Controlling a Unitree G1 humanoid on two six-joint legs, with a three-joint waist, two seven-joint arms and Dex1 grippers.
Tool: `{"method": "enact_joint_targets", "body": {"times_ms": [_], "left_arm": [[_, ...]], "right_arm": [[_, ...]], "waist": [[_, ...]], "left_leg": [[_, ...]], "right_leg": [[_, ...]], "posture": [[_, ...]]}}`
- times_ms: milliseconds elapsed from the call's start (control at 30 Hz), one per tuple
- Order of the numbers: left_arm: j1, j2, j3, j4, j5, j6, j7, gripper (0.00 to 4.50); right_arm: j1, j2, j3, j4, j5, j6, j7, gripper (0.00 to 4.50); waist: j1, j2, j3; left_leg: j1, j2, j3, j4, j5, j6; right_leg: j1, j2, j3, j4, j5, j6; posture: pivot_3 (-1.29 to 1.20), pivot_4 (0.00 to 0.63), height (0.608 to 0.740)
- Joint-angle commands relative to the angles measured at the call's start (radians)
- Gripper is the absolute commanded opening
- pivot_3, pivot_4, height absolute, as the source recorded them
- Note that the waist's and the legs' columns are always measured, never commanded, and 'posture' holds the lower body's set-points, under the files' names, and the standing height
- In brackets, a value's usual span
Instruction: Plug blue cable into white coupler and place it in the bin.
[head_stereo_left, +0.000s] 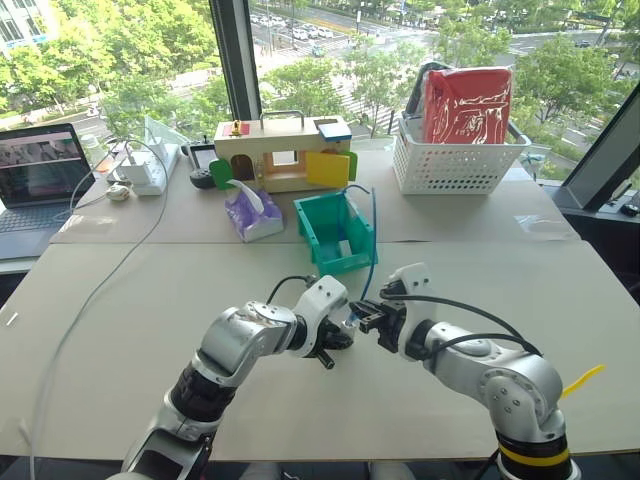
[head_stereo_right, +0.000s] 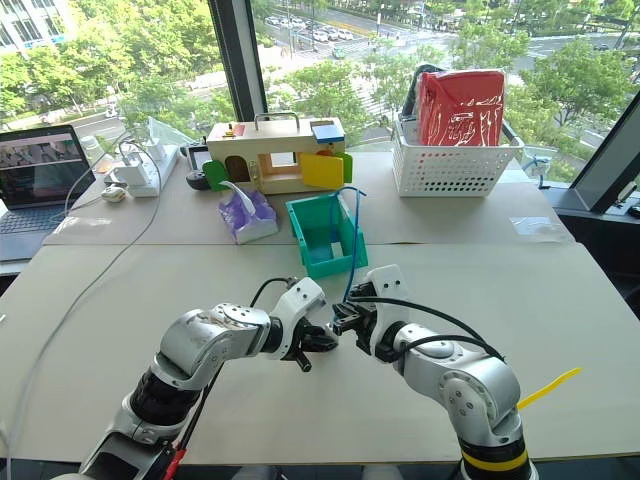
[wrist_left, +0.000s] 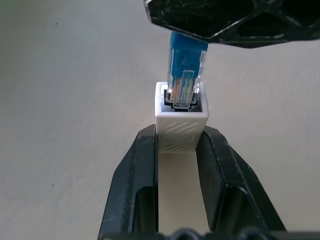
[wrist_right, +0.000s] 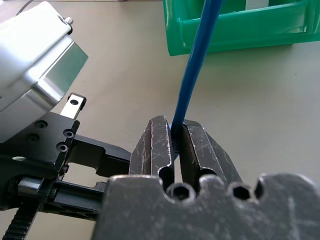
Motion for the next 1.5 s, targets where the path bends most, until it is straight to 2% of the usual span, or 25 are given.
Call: {"method": "enact_joint_targets", "body": {"times_ms": [33, 533, 967, 1133, 1500], "left_arm": [[-0.004, -0.013, -0.004, 0.015, -0.011, 0.015, 0.025, 0.61], [0.002, -0.01, -0.022, 0.0, -0.029, 0.007, 0.048, 0.61], [0.024, -0.018, -0.019, -0.03, -0.04, 0.02, 0.083, 0.61], [0.033, -0.024, -0.016, -0.042, -0.041, 0.027, 0.096, 0.61], [0.039, -0.026, -0.007, -0.053, -0.046, 0.038, 0.115, 0.61]], "right_arm": [[0.029, 0.025, 0.051, -0.023, 0.027, 0.059, 0.019, 0.0], [0.077, 0.087, 0.026, 0.043, 0.075, 0.095, 0.074, 0.0], [0.092, 0.048, 0.052, 0.105, 0.043, 0.113, 0.143, 0.0], [0.1, 0.007, 0.096, 0.16, 0.0, 0.086, 0.2, 0.0], [0.083, 0.014, 0.145, 0.251, -0.099, 0.02, 0.279, 0.0]], "waist": [[0.0, 0.0, 0.0], [0.0, -0.001, -0.001], [0.0, -0.001, -0.005], [0.0, -0.001, -0.013], [-0.006, -0.004, -0.029]], "left_leg": [[0.0, 0.0, 0.0, 0.0, 0.0, 0.0], [0.0, 0.0, 0.0, -0.001, 0.0, 0.0], [0.001, 0.0, 0.0, -0.002, 0.0, 0.0], [0.002, 0.0, 0.0, -0.003, -0.001, 0.001], [0.006, 0.002, 0.0, -0.006, -0.002, 0.004]], "right_leg": [[0.0, 0.0, 0.0, 0.0, 0.0, 0.0], [0.0, 0.0, 0.0, -0.001, 0.0, 0.0], [0.001, 0.0, 0.0, -0.003, -0.001, 0.002], [0.002, 0.0, 0.0, -0.004, -0.002, 0.004], [0.004, 0.002, 0.0, -0.005, -0.005, 0.004]], "posture": [[0.0, 0.15, 0.74], [0.0, 0.15, 0.74], [0.0, 0.15, 0.74], [0.0, 0.15, 0.74], [0.0, 0.15, 0.74]]}}
